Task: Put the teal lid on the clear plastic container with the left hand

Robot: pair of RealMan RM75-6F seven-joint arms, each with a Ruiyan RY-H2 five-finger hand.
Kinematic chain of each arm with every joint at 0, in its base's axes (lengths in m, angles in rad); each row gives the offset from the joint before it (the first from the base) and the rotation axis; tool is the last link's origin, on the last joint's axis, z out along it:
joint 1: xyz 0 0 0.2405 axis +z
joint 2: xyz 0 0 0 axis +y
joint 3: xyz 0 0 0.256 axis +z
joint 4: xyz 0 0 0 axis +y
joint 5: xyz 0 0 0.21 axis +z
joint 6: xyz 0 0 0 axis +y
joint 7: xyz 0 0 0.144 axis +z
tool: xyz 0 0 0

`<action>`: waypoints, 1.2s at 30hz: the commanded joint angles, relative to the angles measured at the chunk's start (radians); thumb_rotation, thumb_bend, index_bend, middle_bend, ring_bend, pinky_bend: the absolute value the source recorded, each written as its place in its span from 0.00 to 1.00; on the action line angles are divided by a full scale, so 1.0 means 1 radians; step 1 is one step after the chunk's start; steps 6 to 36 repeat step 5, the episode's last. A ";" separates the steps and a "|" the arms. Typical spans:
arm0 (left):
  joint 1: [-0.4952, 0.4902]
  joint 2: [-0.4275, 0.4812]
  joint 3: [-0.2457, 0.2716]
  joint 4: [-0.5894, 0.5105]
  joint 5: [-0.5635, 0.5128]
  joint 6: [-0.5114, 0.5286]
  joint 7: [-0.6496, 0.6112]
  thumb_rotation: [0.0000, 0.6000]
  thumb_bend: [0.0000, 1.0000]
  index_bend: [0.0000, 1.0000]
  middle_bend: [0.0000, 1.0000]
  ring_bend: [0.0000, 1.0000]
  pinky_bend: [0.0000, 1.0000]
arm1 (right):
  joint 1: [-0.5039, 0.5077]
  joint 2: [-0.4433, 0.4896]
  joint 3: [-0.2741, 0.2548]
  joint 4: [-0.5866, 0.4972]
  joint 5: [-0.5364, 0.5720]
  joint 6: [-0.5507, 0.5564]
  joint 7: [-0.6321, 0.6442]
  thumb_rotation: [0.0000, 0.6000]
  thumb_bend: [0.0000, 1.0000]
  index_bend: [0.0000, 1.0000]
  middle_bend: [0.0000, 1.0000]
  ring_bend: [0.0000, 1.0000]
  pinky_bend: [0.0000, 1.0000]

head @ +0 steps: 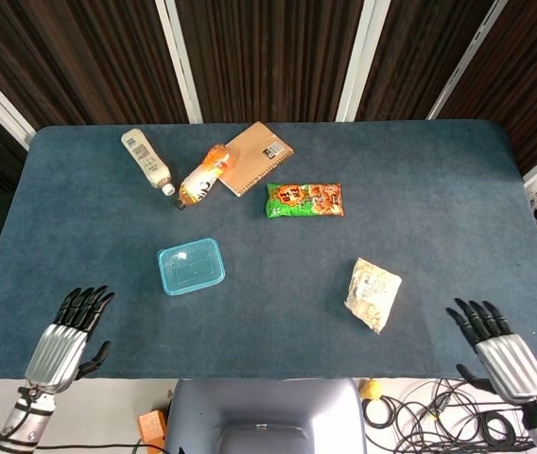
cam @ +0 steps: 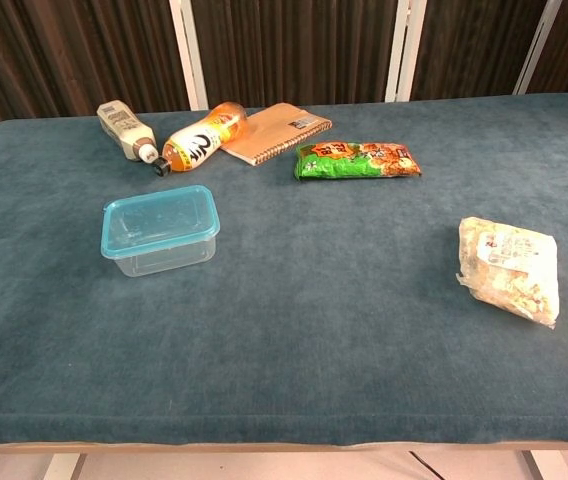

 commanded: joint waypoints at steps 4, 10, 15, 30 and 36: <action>0.121 -0.017 0.024 0.170 0.070 0.133 -0.115 1.00 0.39 0.00 0.03 0.00 0.00 | -0.034 -0.019 0.023 0.019 0.021 0.014 0.013 1.00 0.20 0.00 0.00 0.00 0.00; 0.127 -0.021 0.015 0.174 0.069 0.139 -0.105 1.00 0.39 0.00 0.03 0.00 0.00 | -0.034 -0.019 0.021 0.019 0.016 0.011 0.015 1.00 0.20 0.00 0.00 0.00 0.00; 0.127 -0.021 0.015 0.174 0.069 0.139 -0.105 1.00 0.39 0.00 0.03 0.00 0.00 | -0.034 -0.019 0.021 0.019 0.016 0.011 0.015 1.00 0.20 0.00 0.00 0.00 0.00; 0.127 -0.021 0.015 0.174 0.069 0.139 -0.105 1.00 0.39 0.00 0.03 0.00 0.00 | -0.034 -0.019 0.021 0.019 0.016 0.011 0.015 1.00 0.20 0.00 0.00 0.00 0.00; 0.127 -0.021 0.015 0.174 0.069 0.139 -0.105 1.00 0.39 0.00 0.03 0.00 0.00 | -0.034 -0.019 0.021 0.019 0.016 0.011 0.015 1.00 0.20 0.00 0.00 0.00 0.00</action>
